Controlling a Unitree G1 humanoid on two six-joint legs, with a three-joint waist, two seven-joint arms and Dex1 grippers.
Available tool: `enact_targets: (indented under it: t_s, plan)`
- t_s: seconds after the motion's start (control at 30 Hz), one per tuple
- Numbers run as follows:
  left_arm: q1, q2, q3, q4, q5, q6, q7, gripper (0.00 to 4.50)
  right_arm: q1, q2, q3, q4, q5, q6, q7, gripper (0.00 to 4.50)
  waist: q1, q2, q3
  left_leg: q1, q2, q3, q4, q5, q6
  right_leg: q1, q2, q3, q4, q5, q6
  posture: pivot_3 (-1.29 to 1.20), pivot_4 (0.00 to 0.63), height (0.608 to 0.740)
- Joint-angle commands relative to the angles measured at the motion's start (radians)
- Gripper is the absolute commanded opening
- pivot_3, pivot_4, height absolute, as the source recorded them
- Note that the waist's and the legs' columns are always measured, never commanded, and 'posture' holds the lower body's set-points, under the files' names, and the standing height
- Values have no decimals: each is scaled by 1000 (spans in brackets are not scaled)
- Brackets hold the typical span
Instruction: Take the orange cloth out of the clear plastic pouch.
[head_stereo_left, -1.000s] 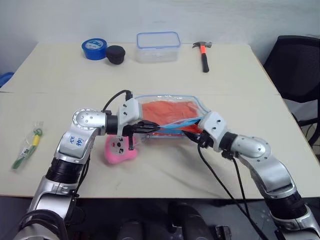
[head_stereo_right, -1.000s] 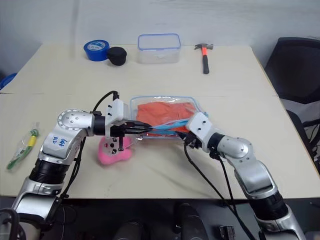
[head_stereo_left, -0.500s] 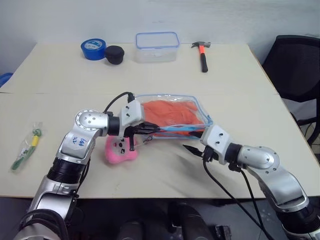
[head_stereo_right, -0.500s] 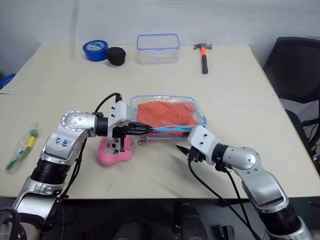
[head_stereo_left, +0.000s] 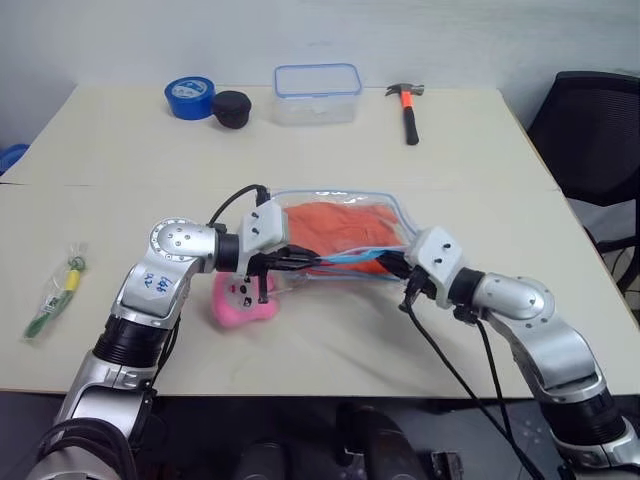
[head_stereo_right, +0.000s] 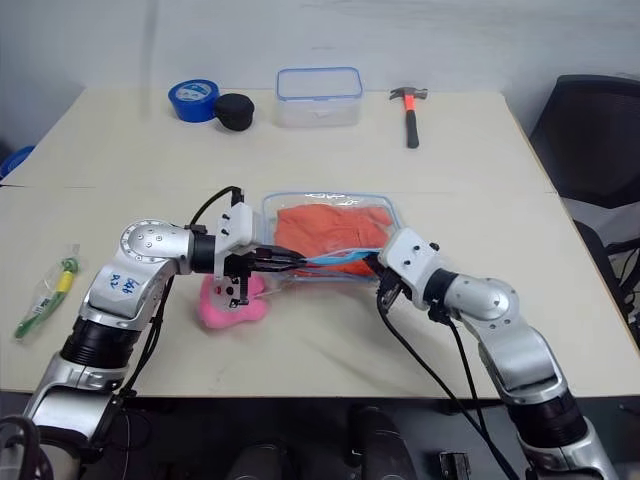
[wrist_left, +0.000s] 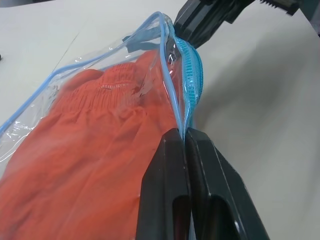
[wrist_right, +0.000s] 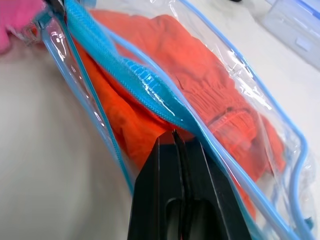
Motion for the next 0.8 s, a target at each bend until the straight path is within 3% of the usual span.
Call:
enact_targets:
  t_s: [0.03, 0.17, 0.53, 0.8]
  plan:
    - [-8, 0, 11, -51, -14, 0, 6, 0, -16, -27, 36, 38, -87, -104, -1, 24, 0, 0, 0, 0, 0, 0, 0, 0, 0, 0, 0, 0, 0, 0, 0, 0, 150, 740]
    - [-11, -3, 11, -62, -19, 11, 11, 0, -28, -16, 46, 97, -134, -166, -9, 536, 0, 0, 0, 0, 0, 0, 0, 0, 0, 0, 0, 0, 0, 0, 0, 0, 150, 740]
    - [-7, 2, 5, -56, -8, -3, 5, 0, -29, -30, 22, 89, -185, -254, -9, 4407, 0, 0, 0, 0, 1, 0, 0, 0, 0, 0, 0, 0, 0, 0, 0, 0, 150, 740]
    - [-15, -4, 5, -59, -14, 3, 3, 0, -14, -73, 49, 125, -275, -353, -15, 4407, -2, 0, 0, 0, 1, 0, 0, 0, 0, 0, 0, 0, 0, 0, 0, 0, 150, 740]
